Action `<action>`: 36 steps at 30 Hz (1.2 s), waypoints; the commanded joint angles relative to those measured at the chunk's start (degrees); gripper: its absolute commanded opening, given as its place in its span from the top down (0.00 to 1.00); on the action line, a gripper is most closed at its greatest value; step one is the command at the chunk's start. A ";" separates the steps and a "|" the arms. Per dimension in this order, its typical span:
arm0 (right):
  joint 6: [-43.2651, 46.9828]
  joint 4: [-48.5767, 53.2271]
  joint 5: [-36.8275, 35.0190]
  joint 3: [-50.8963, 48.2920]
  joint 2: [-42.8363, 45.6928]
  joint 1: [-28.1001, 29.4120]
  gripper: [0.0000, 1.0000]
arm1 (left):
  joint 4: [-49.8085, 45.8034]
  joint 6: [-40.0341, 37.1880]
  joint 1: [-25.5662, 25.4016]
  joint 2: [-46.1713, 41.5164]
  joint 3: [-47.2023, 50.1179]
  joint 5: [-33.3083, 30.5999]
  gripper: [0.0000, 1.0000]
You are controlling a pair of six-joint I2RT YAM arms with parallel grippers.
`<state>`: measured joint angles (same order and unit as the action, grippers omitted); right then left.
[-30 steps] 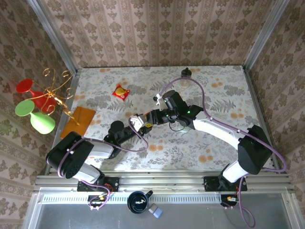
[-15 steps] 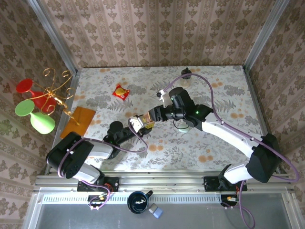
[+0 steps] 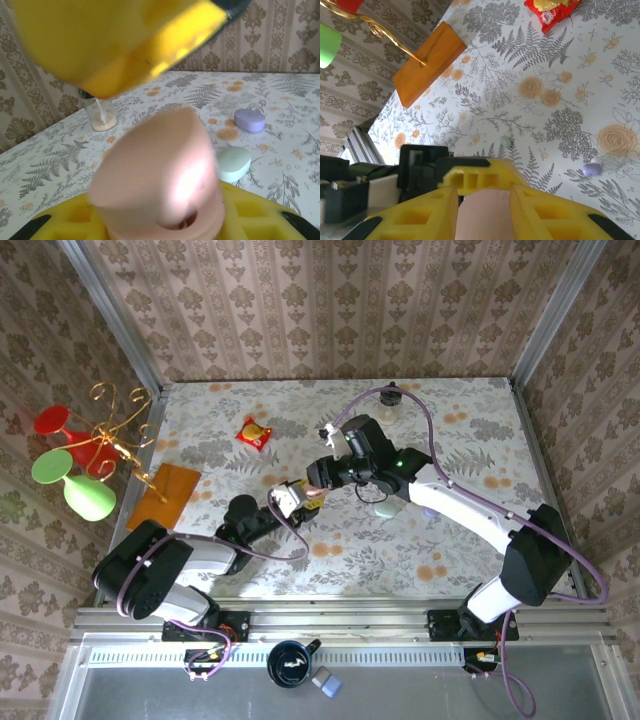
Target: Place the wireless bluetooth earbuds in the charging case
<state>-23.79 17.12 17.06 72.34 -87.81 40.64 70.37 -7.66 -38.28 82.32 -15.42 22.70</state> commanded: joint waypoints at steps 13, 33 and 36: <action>-26.19 -26.98 17.84 -21.05 13.04 -7.98 0.35 | 3.24 13.55 -0.04 -3.17 -3.85 1.73 0.68; -42.60 -49.44 24.89 -25.76 3.41 -8.21 0.65 | 3.41 14.04 -0.47 -2.52 -6.14 4.29 0.67; -42.46 -49.58 24.82 -25.67 3.00 -8.25 0.76 | 3.37 13.56 -0.44 -2.78 -5.60 4.28 0.67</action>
<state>-66.26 -30.22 40.86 47.07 -83.68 31.86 72.51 6.59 -38.15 79.96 -20.84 25.26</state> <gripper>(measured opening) 0.275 0.376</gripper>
